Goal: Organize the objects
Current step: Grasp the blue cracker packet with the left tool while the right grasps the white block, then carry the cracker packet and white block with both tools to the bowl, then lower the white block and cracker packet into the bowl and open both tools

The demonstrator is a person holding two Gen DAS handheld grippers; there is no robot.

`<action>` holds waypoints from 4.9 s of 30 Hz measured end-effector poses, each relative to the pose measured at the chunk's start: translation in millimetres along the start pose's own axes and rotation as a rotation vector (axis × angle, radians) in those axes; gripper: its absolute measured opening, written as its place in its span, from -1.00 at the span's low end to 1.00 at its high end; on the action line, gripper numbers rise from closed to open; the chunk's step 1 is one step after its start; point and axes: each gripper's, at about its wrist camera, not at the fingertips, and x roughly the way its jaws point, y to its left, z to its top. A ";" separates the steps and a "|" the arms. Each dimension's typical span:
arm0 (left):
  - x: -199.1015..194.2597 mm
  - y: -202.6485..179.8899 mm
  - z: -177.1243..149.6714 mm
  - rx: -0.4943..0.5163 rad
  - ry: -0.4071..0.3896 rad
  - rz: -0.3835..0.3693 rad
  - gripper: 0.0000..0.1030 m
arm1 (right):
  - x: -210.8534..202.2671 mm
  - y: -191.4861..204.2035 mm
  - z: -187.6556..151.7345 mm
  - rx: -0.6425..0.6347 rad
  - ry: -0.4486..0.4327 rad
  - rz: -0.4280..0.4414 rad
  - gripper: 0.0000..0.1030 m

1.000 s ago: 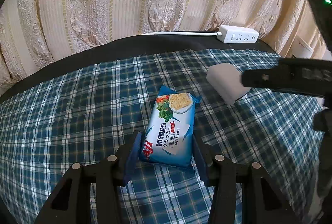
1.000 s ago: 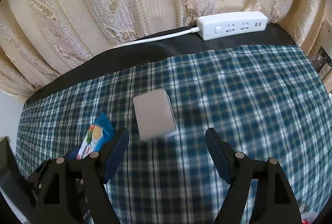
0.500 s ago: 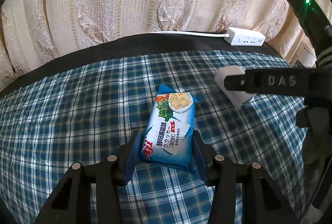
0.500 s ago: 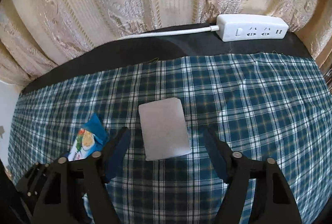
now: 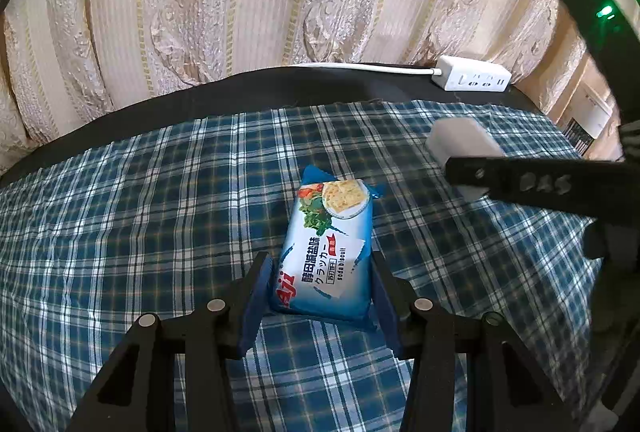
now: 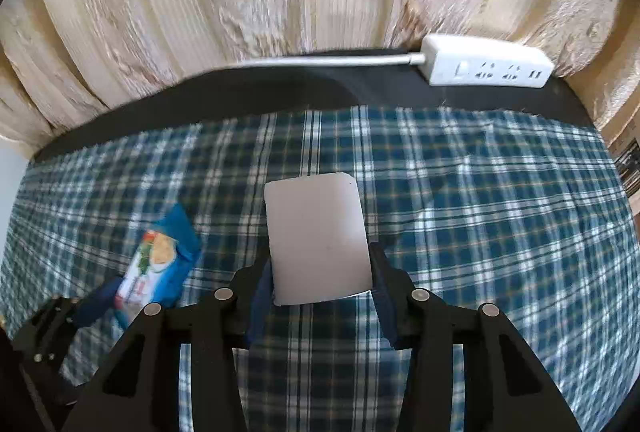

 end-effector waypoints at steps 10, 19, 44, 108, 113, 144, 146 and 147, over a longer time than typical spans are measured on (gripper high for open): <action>-19.1 -8.5 4.9 0.018 -0.042 -0.033 -0.01 | -66.6 -15.8 -19.5 0.046 -0.081 0.029 -0.10; -18.0 -2.0 7.0 0.016 -0.047 -0.058 -0.01 | -126.2 -34.8 -63.7 0.116 -0.158 0.066 -0.10; 10.5 3.5 6.0 0.001 -0.018 -0.057 -0.06 | -211.5 -141.5 -237.4 0.426 -0.317 0.034 -0.09; -149.5 -171.3 -68.4 0.418 -0.125 -0.488 -0.14 | -228.1 -190.8 -320.5 0.582 -0.287 -0.117 0.35; -162.5 -193.8 -79.2 0.458 -0.121 -0.508 -0.14 | -236.5 -193.0 -328.6 0.585 -0.332 -0.094 0.36; -145.2 -273.6 -128.1 0.551 -0.090 -0.417 -0.11 | -248.2 -197.9 -367.9 0.516 -0.383 -0.080 0.49; -146.0 -274.6 -129.6 0.559 -0.104 -0.401 -0.09 | -248.4 -198.0 -369.8 0.513 -0.385 -0.086 0.49; -146.7 -274.9 -130.6 0.563 -0.109 -0.393 -0.05 | -249.2 -198.1 -371.1 0.510 -0.388 -0.093 0.49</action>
